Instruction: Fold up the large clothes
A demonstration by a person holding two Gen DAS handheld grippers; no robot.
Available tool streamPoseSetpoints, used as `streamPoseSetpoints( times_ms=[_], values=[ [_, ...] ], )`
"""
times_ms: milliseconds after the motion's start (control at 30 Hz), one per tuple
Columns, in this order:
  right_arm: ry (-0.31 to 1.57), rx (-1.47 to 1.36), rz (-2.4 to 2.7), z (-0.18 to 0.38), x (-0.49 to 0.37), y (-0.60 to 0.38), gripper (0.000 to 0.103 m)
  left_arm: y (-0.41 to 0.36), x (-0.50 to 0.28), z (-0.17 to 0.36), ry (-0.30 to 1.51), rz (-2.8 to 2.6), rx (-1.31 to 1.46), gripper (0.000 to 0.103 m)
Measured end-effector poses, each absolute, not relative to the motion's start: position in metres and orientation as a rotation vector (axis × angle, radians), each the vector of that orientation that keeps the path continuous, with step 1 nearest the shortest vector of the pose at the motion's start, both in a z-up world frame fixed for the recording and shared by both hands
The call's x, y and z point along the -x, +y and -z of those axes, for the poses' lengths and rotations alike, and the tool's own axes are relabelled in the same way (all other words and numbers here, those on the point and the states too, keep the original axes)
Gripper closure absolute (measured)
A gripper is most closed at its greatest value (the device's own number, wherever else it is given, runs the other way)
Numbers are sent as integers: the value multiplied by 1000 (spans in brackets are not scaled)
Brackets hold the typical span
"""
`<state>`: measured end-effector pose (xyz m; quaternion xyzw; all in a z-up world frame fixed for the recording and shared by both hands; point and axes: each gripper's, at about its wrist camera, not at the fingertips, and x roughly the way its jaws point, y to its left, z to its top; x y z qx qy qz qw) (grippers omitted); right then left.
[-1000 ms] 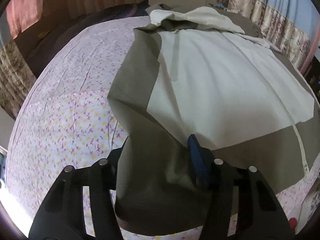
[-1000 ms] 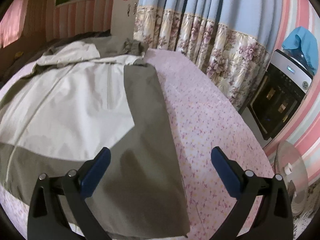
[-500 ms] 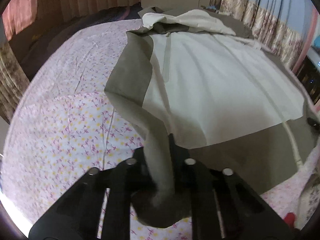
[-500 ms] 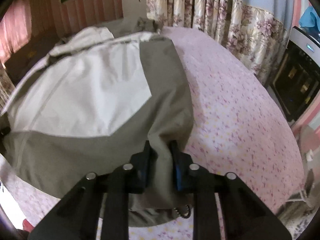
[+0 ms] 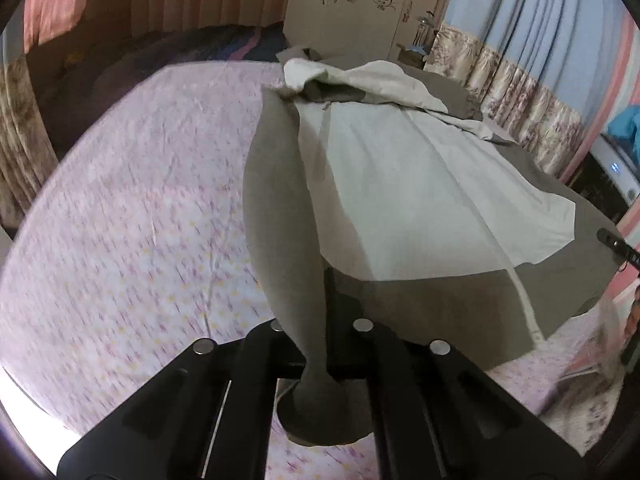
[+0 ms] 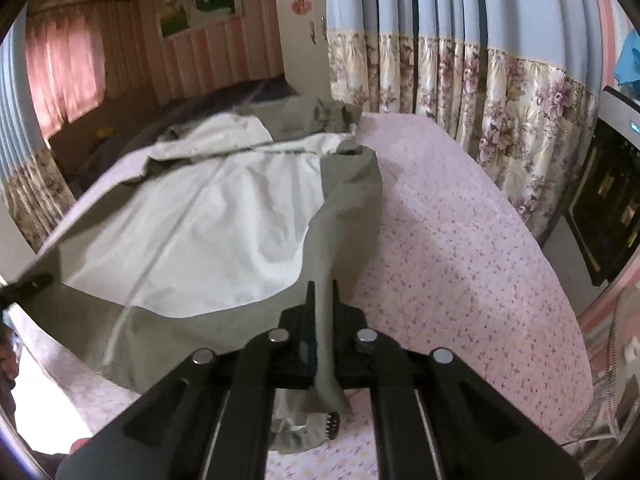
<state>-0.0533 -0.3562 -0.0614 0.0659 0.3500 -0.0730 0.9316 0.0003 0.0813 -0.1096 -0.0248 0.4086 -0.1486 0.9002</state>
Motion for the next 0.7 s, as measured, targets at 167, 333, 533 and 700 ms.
streamPoseSetpoints(
  times_ms=[167, 333, 533, 700],
  values=[
    [758, -143, 150, 72, 44, -358, 98, 75, -8, 98, 833, 318, 25, 103],
    [661, -166, 136, 47, 27, -366, 99, 76, -32, 72, 792, 371, 91, 103],
    [544, -134, 154, 8, -20, -377, 99, 71, -81, 31, 714, 421, 152, 102],
    [483, -71, 166, -27, -77, -390, 99, 59, -134, 4, 672, 405, 145, 102]
  ],
)
